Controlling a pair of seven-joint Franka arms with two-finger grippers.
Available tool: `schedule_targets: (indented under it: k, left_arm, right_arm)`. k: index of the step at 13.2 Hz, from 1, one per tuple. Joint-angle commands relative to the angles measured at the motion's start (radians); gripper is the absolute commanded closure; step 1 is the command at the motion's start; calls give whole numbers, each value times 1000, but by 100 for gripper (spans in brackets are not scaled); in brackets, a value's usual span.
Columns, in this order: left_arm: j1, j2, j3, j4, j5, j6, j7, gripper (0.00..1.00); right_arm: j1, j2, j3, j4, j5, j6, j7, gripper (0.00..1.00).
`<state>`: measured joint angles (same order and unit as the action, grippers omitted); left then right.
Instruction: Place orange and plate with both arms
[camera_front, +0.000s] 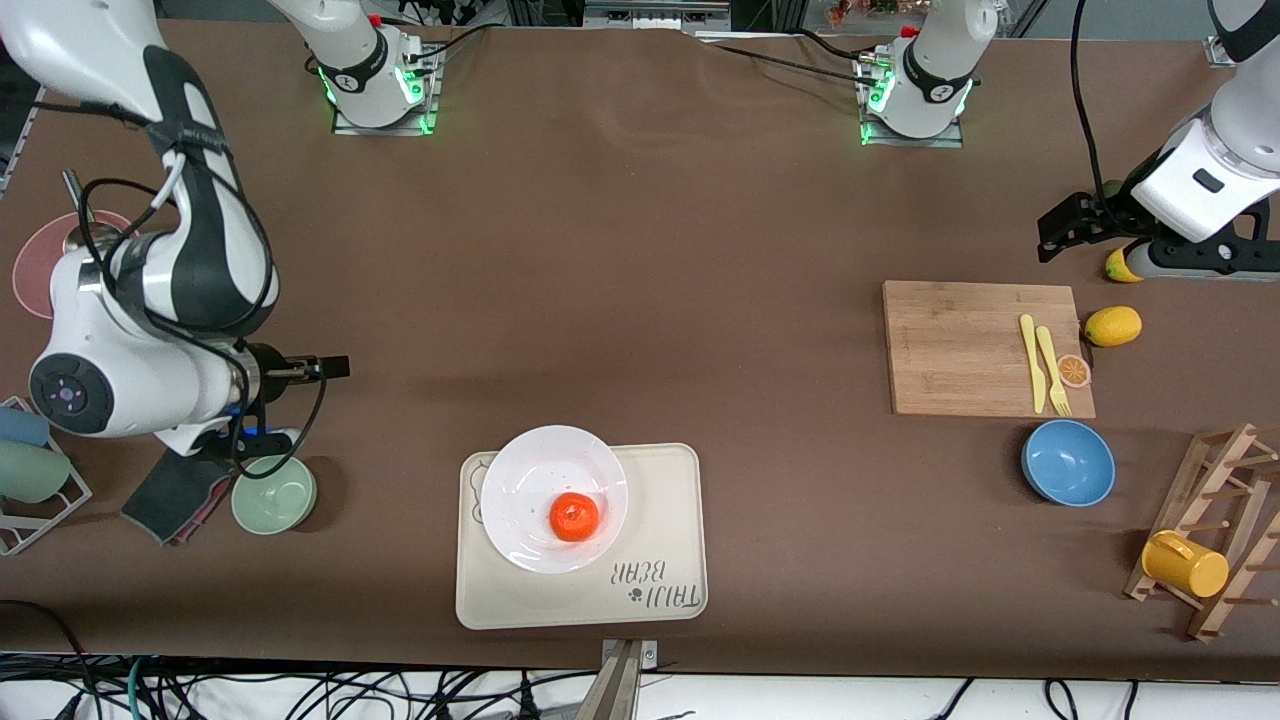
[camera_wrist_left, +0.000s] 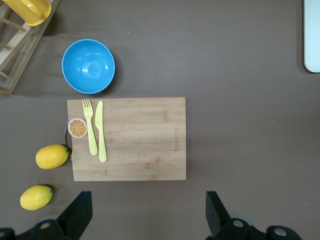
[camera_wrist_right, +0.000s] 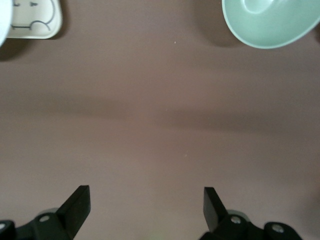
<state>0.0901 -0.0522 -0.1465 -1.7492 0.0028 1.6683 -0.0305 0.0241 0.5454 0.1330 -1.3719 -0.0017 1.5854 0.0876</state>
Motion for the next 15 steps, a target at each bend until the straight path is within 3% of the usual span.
schedule_targets:
  k: [1, 2, 4, 6, 9, 12, 15]
  left_arm:
    - [11, 9, -4, 23, -20, -21, 26, 0]
    - [10, 9, -4, 23, -20, -21, 26, 0]
    - [11, 9, -4, 23, -20, -21, 26, 0]
    - [11, 9, -4, 23, -20, -21, 26, 0]
    - [11, 9, -4, 23, -20, -21, 27, 0]
    - [13, 9, -4, 23, -20, -21, 27, 0]
    - [13, 9, -4, 23, -20, -21, 26, 0]
  right_arm:
    - [7, -224, -3, -251, -20, 101, 69, 0]
    - [13, -322, -1, -368, -17, 182, 95, 0]
    - [20, -425, -3, -446, -11, 223, 107, 0]
    - [22, -493, -22, -440, -18, 217, 72, 0]
    - [54, -582, -82, -415, -20, 87, 40, 0]
    - [128, -587, -222, -348, -12, -30, -27, 0]
    - [115, -576, -230, -282, -18, -103, -72, 0]
